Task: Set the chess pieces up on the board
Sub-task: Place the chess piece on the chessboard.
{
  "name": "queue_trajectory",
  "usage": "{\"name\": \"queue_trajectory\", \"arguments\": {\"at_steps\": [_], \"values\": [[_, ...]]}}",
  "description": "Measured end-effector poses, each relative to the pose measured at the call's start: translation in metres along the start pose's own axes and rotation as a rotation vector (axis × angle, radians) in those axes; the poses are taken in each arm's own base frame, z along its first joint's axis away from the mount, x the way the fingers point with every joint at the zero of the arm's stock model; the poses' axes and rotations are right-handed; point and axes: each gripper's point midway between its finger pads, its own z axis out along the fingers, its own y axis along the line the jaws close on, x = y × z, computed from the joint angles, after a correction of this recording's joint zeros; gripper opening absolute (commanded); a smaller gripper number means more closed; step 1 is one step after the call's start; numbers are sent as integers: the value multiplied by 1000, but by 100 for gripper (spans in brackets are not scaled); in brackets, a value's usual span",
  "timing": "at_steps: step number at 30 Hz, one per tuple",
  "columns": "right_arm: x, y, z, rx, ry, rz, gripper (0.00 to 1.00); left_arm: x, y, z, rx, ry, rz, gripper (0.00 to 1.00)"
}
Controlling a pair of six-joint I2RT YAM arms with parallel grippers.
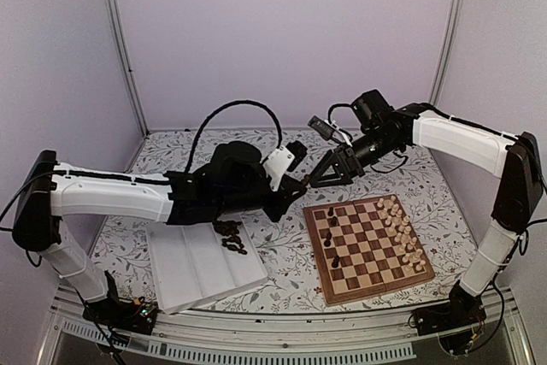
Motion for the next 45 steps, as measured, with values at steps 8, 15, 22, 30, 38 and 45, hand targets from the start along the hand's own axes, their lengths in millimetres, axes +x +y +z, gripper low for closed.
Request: {"name": "queue_trajectory", "arguments": {"at_steps": [8,15,22,30,38,45], "values": [[-1,-11,7,34,16,69,49,-10,-6,6,-64,-13,71,17],[0,-21,10,58,21,125,21,-5,-8,14,-128,19,132,18],[-1,-31,9,113,20,139,2,-3,1,18,-202,38,149,48],[7,-62,2,303,64,64,0,7,10,5,-254,58,161,57],[50,-99,-4,484,177,-55,0,-17,50,-62,-316,-9,121,61],[65,-114,-5,542,232,-122,0,1,116,-98,-458,-18,47,66]]}}
